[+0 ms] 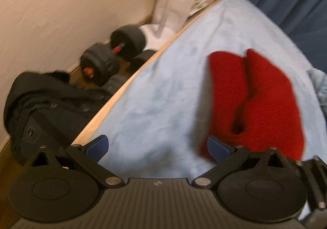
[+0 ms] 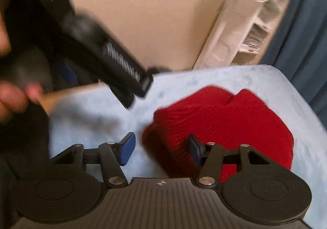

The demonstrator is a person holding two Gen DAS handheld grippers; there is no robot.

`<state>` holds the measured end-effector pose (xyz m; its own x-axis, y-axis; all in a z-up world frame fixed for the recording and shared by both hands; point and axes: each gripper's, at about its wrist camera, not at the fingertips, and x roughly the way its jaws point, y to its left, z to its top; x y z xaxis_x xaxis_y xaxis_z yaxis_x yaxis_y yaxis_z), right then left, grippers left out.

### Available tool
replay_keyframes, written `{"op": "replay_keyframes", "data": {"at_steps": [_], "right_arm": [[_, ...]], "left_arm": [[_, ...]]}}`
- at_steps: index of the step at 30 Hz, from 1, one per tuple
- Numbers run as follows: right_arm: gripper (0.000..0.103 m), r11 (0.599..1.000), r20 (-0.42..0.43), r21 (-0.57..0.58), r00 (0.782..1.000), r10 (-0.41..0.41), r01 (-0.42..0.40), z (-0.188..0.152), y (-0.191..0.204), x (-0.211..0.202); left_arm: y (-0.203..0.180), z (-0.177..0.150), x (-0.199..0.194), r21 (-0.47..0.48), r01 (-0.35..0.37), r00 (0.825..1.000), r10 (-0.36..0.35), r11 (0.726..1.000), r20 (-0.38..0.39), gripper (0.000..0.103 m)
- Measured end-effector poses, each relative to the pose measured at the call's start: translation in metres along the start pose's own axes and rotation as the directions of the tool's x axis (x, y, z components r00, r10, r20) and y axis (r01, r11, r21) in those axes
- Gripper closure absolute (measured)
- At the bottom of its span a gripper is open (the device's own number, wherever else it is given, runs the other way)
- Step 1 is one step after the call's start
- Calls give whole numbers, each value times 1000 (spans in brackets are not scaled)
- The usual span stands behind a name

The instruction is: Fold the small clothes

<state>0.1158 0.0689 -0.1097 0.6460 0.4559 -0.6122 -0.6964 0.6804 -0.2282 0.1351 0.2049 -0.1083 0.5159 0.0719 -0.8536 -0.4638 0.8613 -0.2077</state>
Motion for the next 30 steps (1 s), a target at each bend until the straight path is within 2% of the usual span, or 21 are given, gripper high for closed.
{"op": "replay_keyframes", "data": {"at_steps": [2,3,5,6,7,8,9,10,12,13,14,16,17,18,20,23,27,30], "right_arm": [[57,988,16,120,995,-101,99,-4,-25,-20],[59,969,-1,185,986,-166,163,-8,-41,-26],[63,922,-57,256,956,-287,292,-19,-69,-27],[64,897,-105,283,941,-322,339,-25,-84,-23],[65,890,-141,305,940,-310,339,-32,-94,-18],[66,902,-214,311,947,-241,300,-44,-101,-5],[68,913,-275,308,944,-185,268,-54,-102,6],[68,922,-291,288,941,-173,259,-65,-96,9],[67,950,-267,194,945,-190,245,-76,-77,1],[66,955,-266,195,949,-169,224,-78,-74,-5],[64,952,-272,225,951,-145,209,-80,-73,-13],[66,935,-272,301,957,-103,186,-79,-77,-31],[64,923,-250,341,964,-95,179,-78,-79,-47],[61,913,-226,366,969,-100,180,-76,-78,-65],[41,890,-187,417,976,-115,185,-75,-76,-99],[29,856,-122,492,986,-111,157,-76,-68,-149],[26,856,-91,488,985,-147,173,-87,-54,-185],[26,849,-82,495,983,-164,183,-93,-52,-194]], "left_arm": [[-17,4,-4,30,36,999,-37,999,19,0],[-27,6,-3,43,46,999,-46,998,19,0],[-49,9,6,78,67,998,-68,995,12,0],[-58,8,11,105,62,998,-64,993,16,0],[-68,6,20,143,32,999,-35,989,20,0],[-77,2,33,186,-22,1000,20,982,17,0],[-79,-3,43,209,-59,998,59,976,6,0],[-76,-8,52,211,-60,998,67,976,-23,0],[-59,-15,50,162,-15,999,23,987,-44,0],[-51,-19,43,147,2,999,4,989,-41,0],[-46,-23,36,154,8,999,-2,988,-41,0],[-39,-31,24,195,-50,997,60,980,-45,0],[-36,-37,15,216,-73,996,82,974,-33,0],[-32,-41,5,221,-67,997,74,973,-21,0],[-22,-50,-20,212,-41,999,43,977,-9,0],[-15,-61,-52,203,-39,999,33,979,32,0],[-29,-81,-87,243,-94,991,67,965,116,0],[-40,-88,-103,242,-60,994,35,969,105,0]]}}
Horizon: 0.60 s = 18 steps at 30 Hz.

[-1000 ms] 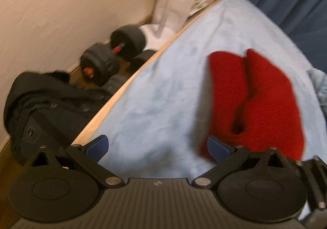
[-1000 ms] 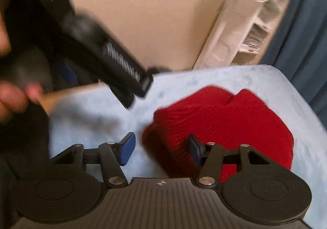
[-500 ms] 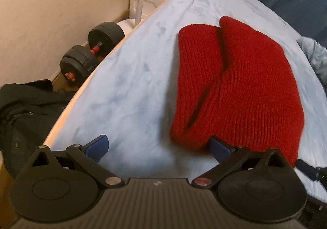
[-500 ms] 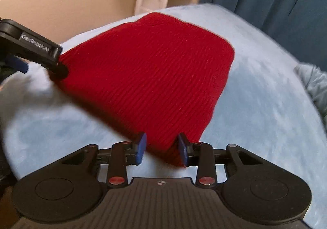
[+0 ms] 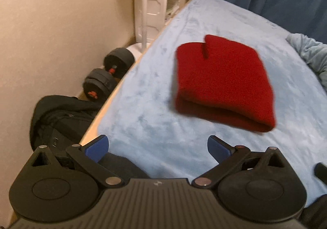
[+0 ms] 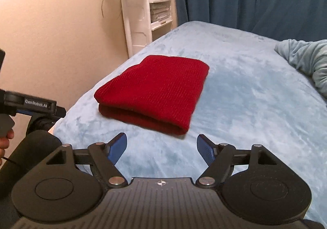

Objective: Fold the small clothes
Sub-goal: 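Open the right gripper and pull back above the folded bundle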

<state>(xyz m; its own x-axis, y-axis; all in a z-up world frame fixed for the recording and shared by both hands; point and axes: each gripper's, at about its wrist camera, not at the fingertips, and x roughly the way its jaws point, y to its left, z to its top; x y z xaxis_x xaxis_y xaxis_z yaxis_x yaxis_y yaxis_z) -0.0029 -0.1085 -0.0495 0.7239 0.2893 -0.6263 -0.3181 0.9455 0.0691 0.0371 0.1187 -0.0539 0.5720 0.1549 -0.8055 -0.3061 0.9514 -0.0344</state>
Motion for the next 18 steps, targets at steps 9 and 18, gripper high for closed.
{"op": "replay_keyframes", "data": {"at_steps": [9,18], "right_arm": [[26,997,15,78,1000,-17,15,-1,-25,-9],[26,995,-12,97,1000,-26,27,-3,-34,-1]], "left_arm": [[-27,-3,-25,25,21,1000,-21,999,12,0],[-30,2,-19,22,21,1000,-21,1000,-9,0]]}}
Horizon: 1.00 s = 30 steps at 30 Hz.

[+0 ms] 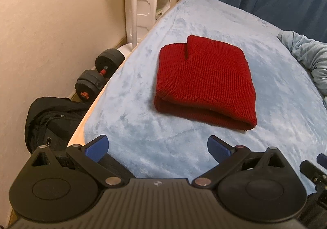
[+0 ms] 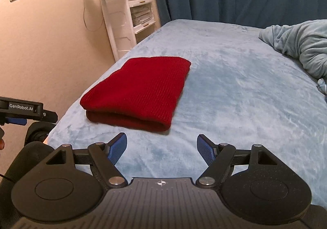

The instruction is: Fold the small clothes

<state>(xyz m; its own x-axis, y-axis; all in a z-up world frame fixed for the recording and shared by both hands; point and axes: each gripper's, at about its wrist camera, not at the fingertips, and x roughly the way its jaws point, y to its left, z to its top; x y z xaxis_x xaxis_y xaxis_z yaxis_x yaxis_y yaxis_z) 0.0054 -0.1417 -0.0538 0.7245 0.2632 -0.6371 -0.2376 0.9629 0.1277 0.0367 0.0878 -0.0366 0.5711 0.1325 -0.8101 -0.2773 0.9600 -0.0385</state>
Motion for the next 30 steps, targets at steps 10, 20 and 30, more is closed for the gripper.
{"op": "replay_keyframes", "data": {"at_steps": [10,20,30], "right_arm": [[26,1000,-53,30,999,7,-6,5,-11,25],[20,981,-80,172,992,101,-86,75,-69,81],[15,893,-185,416,946,267,-170,200,-132,267]], "left_arm": [[2,9,25,-46,13,999,-15,999,-52,0],[7,33,65,-234,78,991,-101,969,-91,0],[24,53,139,-507,96,973,-189,857,-134,0]]}}
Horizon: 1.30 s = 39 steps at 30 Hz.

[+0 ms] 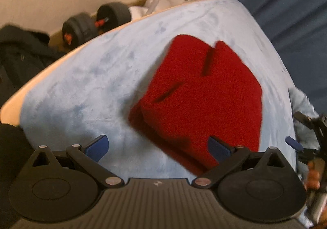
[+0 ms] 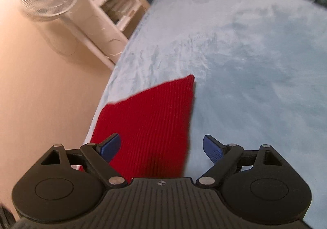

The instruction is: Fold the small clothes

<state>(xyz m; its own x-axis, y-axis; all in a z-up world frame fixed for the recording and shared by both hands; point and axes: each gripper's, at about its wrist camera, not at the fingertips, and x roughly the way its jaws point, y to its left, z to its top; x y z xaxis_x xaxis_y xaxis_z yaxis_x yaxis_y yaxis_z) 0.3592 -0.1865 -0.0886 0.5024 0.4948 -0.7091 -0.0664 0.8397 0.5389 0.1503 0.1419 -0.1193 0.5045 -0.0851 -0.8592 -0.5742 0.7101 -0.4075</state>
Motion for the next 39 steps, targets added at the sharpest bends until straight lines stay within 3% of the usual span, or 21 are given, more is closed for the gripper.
{"op": "replay_keyframes", "data": {"at_steps": [2,6,10,13,15,16,17,20,23,25,27,29,31,32,33,35,36,39], "right_arm": [[15,998,-23,65,1000,-15,16,22,-9,34],[15,987,-78,162,997,1,12,49,-25,100],[14,981,-146,195,989,12,17,65,-29,152],[14,981,-207,194,977,42,-1,73,-19,182],[28,997,-255,73,967,-7,26,71,-2,193],[50,999,-254,-19,966,-38,34,67,7,194],[60,996,-251,-86,967,-54,33,64,12,192],[77,997,-195,-72,981,-23,9,58,0,163],[78,998,-86,-20,995,-59,58,33,-27,111],[79,990,-4,105,996,-91,91,-3,-59,65],[79,947,90,308,988,-123,90,-61,-91,16],[78,849,184,527,969,-162,42,-137,-108,-20],[77,769,252,639,946,-205,-3,-200,-102,-36],[77,752,281,659,931,-234,-10,-223,-91,-39],[77,761,289,649,924,-251,3,-230,-82,-38],[77,788,283,615,921,-266,38,-225,-72,-33],[77,782,267,622,929,-255,36,-218,-78,-34],[76,769,235,639,946,-223,22,-209,-88,-32]], "left_arm": [[6,7,12,-40,9,1000,-9,999,-5,0],[13,17,30,-64,-39,999,39,997,3,0],[26,22,46,-120,-16,1000,13,993,-24,0],[35,19,44,-167,-7,999,12,986,31,1],[34,15,44,-159,-11,998,22,987,66,13],[31,13,44,-132,17,996,-5,991,87,42],[28,14,45,-102,59,995,-50,993,90,52],[13,29,50,-12,16,997,-15,1000,80,59],[-5,72,67,129,54,998,-57,990,20,61],[-35,108,83,276,95,995,-90,956,-32,62],[-85,137,107,464,142,989,-104,874,-105,62],[-146,149,135,606,195,977,-101,771,-186,62],[-191,147,153,681,210,972,-76,702,-221,62],[-212,142,158,715,205,973,-63,669,-221,62],[-228,137,160,743,189,977,-46,641,-209,62],[-236,133,158,770,153,983,-18,619,-181,62],[-233,135,155,766,154,983,-18,624,-183,62],[-211,156,146,702,205,973,-62,682,-223,74]]}}
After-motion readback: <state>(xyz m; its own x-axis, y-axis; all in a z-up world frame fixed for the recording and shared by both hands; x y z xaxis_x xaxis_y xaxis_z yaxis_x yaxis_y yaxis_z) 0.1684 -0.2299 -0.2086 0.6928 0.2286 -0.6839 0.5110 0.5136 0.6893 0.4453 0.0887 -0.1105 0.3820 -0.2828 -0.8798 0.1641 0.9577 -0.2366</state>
